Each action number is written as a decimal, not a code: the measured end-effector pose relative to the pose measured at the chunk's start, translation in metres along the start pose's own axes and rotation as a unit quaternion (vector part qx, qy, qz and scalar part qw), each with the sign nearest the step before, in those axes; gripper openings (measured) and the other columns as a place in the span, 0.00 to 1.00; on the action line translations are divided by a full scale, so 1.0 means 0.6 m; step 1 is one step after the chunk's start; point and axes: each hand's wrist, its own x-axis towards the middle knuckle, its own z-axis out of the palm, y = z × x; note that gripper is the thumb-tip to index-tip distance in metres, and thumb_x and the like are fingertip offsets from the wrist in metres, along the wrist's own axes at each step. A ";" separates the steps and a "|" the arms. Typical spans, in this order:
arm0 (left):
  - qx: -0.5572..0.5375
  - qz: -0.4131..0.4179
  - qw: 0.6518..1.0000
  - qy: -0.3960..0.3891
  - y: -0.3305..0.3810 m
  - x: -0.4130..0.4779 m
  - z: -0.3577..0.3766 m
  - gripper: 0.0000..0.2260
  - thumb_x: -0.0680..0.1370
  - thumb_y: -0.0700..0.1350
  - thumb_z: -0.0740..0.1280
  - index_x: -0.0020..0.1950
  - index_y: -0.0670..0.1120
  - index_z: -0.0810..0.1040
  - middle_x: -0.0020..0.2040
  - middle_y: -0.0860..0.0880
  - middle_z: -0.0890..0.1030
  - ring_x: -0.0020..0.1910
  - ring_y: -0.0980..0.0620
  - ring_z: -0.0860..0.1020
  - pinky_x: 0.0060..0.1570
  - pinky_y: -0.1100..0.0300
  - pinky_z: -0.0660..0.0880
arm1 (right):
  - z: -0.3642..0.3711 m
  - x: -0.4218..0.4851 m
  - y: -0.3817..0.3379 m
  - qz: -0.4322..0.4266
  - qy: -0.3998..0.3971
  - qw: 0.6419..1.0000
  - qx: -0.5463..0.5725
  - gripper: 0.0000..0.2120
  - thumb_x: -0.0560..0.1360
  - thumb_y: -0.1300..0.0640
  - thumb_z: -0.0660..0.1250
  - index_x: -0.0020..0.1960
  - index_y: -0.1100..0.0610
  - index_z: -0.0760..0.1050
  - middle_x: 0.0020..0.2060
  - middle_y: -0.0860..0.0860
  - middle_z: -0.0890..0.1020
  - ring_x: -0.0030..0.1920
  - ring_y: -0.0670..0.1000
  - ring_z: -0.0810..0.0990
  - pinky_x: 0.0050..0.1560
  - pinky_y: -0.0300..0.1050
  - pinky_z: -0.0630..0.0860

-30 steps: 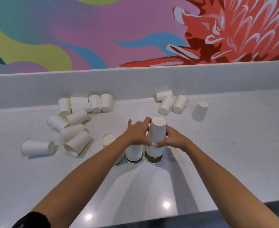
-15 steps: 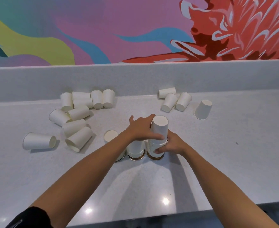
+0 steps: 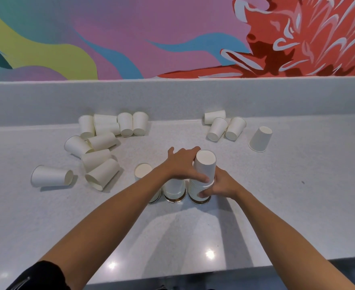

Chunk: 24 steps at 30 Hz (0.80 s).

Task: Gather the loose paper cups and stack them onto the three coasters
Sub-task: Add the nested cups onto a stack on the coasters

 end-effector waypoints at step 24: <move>0.005 -0.006 1.000 0.009 0.002 -0.008 0.007 0.32 0.65 0.61 0.75 0.64 0.50 0.70 0.61 0.53 0.79 0.63 0.48 0.73 0.69 0.39 0.51 | 0.011 -0.006 0.000 0.003 0.023 1.000 0.017 0.44 0.55 0.53 0.77 0.68 0.48 0.63 0.56 0.48 0.76 0.56 0.49 0.76 0.52 0.43 0.75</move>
